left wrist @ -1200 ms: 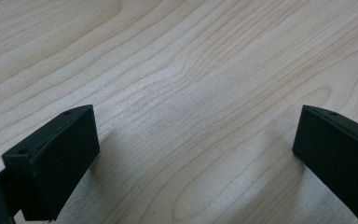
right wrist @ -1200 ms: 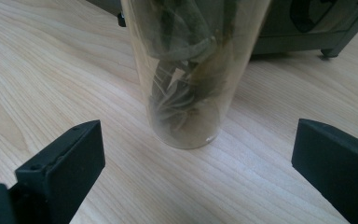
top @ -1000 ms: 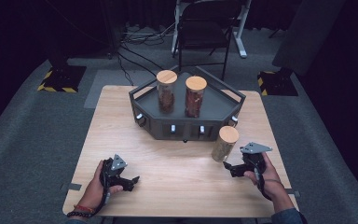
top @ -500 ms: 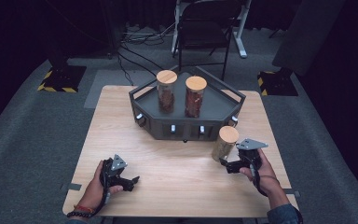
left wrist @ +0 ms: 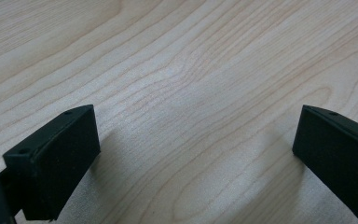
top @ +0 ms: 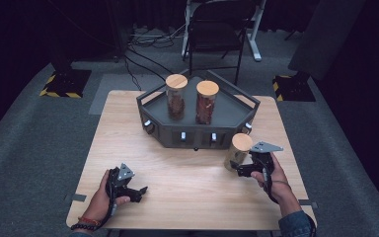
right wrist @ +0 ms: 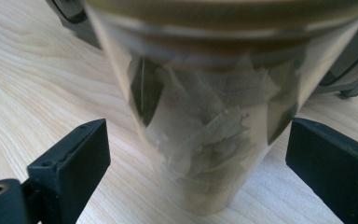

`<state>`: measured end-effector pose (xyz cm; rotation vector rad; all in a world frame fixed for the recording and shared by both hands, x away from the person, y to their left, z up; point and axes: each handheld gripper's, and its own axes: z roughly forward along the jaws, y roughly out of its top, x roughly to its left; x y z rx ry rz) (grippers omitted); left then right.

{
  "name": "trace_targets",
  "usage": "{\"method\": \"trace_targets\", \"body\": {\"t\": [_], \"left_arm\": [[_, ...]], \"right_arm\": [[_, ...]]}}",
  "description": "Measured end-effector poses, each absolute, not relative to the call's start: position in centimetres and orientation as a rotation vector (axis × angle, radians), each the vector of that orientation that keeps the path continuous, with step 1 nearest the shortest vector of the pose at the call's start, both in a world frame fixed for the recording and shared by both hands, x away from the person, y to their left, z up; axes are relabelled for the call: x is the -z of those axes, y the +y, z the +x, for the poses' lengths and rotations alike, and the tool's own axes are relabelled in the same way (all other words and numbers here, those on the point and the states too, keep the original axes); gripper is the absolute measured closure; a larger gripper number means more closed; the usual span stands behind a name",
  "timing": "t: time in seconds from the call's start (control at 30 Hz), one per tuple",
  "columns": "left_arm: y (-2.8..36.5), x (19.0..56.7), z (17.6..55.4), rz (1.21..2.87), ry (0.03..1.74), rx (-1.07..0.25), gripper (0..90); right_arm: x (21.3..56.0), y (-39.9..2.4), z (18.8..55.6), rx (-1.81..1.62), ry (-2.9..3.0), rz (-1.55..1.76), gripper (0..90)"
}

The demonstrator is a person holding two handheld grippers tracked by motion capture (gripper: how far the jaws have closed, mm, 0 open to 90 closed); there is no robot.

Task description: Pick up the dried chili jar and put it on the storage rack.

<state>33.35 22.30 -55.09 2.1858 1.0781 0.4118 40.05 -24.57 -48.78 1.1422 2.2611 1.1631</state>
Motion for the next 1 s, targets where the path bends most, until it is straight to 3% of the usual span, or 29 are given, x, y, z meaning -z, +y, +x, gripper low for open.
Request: {"method": "trace_targets", "body": {"t": [0.27, 1.0], "left_arm": [[22.3, 55.1, 33.4, 2.186, 1.079, -0.412, 0.3], [22.3, 55.1, 33.4, 2.186, 1.078, -0.412, 0.3]], "right_arm": [[48.6, -24.1, 40.5, -1.165, 2.239, 1.158, 7.5], [48.9, -23.2, 41.2, -1.116, 2.22, 1.148, 23.8]]}}
